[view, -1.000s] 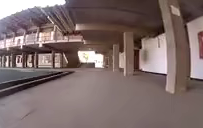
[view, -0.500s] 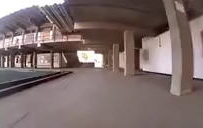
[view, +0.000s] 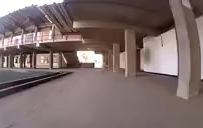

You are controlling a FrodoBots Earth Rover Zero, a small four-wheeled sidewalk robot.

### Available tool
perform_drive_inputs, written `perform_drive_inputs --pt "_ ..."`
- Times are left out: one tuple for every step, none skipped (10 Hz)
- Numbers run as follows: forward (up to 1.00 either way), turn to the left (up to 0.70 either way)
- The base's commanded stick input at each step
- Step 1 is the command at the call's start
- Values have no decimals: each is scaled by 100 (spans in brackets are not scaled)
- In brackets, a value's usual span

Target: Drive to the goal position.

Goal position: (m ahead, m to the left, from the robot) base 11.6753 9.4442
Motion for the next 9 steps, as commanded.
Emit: perform_drive_inputs --pt "50 0" --pt "50 0" --pt "50 0" --pt "50 0" --pt "50 0" --pt "50 0" --pt "50 0" --pt "50 0" --pt "50 0"
